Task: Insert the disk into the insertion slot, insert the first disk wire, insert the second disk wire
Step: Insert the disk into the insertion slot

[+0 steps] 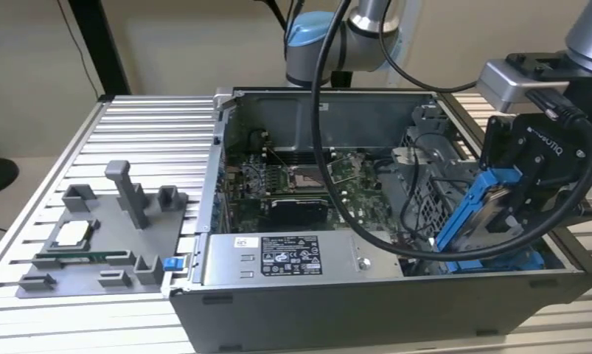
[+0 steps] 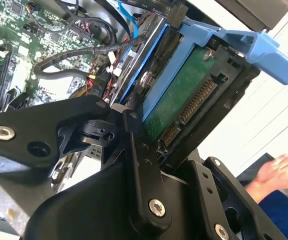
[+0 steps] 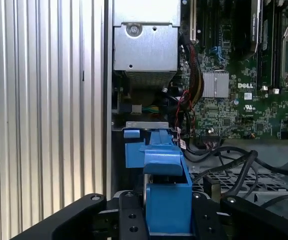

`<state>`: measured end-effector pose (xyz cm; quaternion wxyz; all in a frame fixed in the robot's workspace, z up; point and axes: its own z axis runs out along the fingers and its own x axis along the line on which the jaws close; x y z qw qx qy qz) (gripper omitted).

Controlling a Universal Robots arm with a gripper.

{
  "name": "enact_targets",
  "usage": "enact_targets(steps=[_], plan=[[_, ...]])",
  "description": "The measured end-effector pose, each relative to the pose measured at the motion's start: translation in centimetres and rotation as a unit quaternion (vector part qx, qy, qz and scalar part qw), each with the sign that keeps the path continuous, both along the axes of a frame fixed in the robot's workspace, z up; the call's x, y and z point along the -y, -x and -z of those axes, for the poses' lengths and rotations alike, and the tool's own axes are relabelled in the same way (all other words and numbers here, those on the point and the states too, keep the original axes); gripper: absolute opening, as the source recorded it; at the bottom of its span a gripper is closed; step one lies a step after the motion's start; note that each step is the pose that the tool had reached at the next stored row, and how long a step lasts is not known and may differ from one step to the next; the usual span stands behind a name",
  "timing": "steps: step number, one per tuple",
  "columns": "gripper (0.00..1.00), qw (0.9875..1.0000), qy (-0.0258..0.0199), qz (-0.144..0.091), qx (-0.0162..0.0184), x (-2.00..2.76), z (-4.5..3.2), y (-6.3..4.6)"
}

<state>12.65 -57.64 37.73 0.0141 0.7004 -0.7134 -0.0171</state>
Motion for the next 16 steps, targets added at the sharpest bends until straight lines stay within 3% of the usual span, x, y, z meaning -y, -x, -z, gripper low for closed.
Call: enact_targets(steps=[6,7,11,16], plan=[[0.0,1.0,-0.0001,0.0,-0.0001,0.0,0.01,0.0],[1.0,1.0,0.0,0.0,-0.0001,0.0,0.01,0.0],[1.0,1.0,-0.0001,0.0,0.0,0.0,-0.07,0.0],[1.0,1.0,-0.0007,0.0,0.0,0.0,-2.14,0.0]])
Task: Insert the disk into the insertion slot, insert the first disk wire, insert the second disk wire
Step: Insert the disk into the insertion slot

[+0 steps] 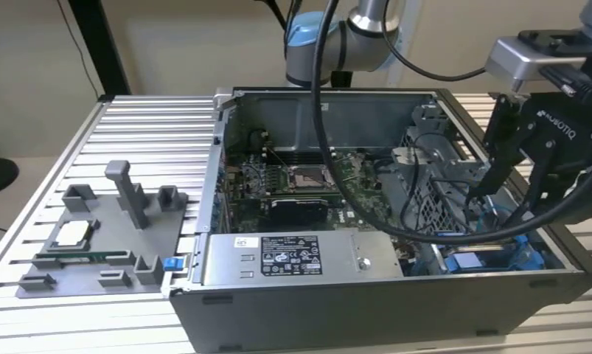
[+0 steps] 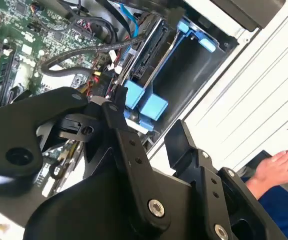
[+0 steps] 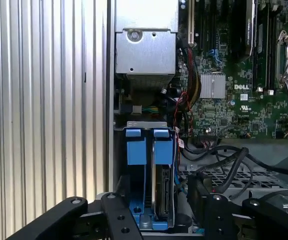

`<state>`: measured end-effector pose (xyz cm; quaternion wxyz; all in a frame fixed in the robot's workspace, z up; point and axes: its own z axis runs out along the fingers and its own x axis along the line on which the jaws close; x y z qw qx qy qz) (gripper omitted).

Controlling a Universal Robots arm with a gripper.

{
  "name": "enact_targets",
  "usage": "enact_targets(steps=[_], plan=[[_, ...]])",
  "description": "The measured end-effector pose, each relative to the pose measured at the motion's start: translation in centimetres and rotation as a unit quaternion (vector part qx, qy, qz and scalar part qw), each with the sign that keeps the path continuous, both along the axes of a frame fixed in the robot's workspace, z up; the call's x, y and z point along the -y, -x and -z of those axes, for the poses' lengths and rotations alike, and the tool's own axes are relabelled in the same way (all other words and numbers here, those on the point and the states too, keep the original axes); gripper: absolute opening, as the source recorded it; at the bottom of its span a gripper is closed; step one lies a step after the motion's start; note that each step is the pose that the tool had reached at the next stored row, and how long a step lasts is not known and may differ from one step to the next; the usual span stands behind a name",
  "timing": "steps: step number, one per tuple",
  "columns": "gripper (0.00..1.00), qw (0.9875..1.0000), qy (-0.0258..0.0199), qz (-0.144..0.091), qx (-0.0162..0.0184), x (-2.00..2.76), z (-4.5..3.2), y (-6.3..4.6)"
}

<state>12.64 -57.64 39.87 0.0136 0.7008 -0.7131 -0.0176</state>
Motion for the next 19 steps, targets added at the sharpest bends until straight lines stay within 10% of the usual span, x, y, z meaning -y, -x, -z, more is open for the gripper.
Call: enact_targets(steps=[3,8,19], plan=[[1.0,1.0,-0.0001,0.0,0.0006,-0.72,-0.37,0.0],[1.0,0.9999,-0.0001,0.0,0.0121,-2.39,-0.29,0.0],[1.0,1.0,-0.0002,0.0,0.0078,-3.61,0.43,0.0]])
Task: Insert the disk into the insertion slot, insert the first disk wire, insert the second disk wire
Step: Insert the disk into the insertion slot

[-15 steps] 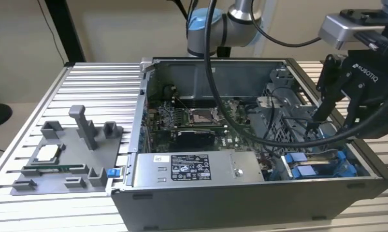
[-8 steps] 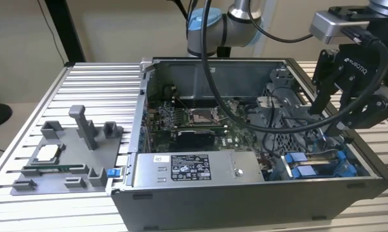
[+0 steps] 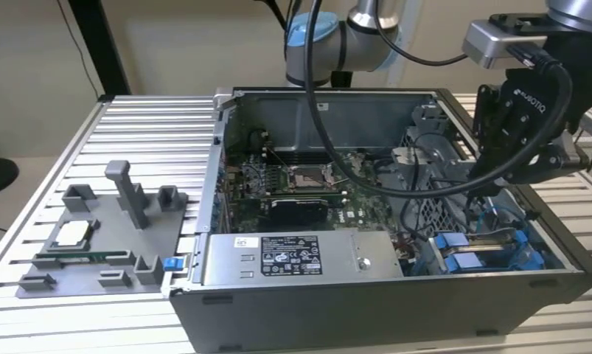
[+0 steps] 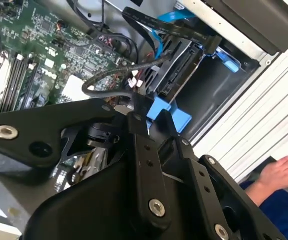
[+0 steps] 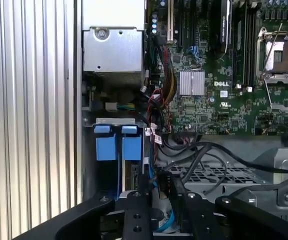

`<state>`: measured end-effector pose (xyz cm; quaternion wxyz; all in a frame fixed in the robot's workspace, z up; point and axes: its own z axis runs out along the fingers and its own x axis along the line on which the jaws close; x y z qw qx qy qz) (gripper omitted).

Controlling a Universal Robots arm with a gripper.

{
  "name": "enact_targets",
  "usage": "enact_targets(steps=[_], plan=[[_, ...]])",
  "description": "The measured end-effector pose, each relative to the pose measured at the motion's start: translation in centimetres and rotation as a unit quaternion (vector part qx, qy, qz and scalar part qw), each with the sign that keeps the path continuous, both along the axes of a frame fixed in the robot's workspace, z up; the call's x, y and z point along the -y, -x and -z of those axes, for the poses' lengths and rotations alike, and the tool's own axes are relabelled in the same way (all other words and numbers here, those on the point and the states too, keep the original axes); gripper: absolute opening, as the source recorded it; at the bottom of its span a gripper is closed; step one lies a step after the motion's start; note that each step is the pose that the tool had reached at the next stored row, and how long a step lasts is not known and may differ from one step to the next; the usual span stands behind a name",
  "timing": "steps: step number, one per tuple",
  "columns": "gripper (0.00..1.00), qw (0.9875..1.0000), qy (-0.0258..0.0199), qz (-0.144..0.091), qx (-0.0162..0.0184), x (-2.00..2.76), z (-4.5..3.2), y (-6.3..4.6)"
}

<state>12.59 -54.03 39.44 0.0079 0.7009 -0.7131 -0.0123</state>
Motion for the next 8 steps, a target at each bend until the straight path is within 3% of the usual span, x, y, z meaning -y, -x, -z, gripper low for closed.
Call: enact_targets(steps=[5,6,8], plan=[[1.0,1.0,0.0,0.0,-0.0004,-0.16,0.33,0.0],[0.0,1.0,0.0001,0.0,-0.0004,-0.17,0.37,0.0],[0.0,1.0,-0.0002,0.0,-0.0004,-0.2,0.44,0.0]])
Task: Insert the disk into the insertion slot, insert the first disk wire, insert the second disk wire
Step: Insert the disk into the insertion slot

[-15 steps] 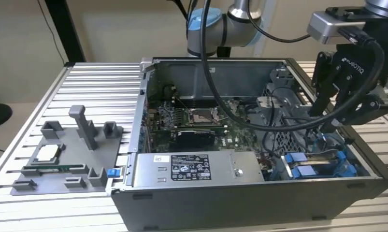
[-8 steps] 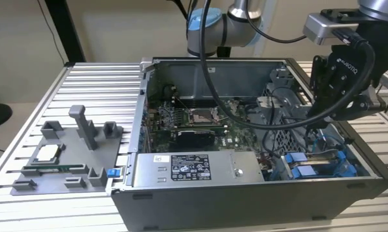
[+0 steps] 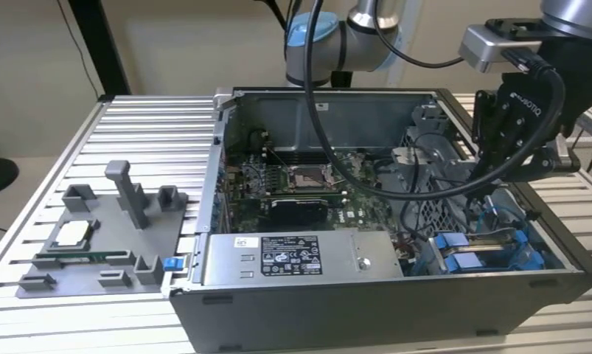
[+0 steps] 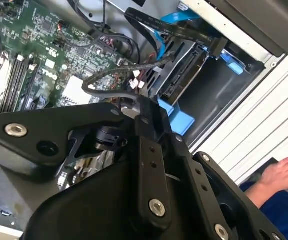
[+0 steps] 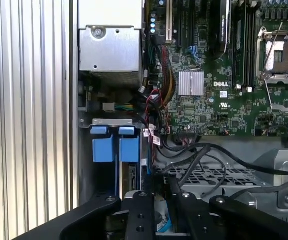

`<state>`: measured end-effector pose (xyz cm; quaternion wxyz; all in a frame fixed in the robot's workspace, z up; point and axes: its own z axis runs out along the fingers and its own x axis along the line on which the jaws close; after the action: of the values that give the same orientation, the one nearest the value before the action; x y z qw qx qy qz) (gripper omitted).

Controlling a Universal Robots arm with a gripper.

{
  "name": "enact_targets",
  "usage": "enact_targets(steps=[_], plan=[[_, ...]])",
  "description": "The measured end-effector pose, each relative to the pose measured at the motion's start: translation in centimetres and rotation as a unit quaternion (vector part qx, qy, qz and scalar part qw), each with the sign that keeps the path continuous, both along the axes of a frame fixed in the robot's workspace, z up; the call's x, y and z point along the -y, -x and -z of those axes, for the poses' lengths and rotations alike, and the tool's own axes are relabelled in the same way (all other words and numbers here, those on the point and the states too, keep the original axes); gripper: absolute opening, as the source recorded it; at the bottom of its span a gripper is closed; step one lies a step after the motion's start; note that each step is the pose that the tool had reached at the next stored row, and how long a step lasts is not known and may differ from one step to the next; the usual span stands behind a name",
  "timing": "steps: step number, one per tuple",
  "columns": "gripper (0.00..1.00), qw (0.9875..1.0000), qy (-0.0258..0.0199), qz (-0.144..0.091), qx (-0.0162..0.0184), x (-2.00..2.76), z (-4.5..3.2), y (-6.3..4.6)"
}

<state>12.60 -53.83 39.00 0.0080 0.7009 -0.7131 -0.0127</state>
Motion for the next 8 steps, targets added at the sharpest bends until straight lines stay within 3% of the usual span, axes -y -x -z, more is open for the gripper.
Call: enact_targets(steps=[8], plan=[[0.0,1.0,-0.0013,0.0,0.0001,-0.02,0.15,0.01]])
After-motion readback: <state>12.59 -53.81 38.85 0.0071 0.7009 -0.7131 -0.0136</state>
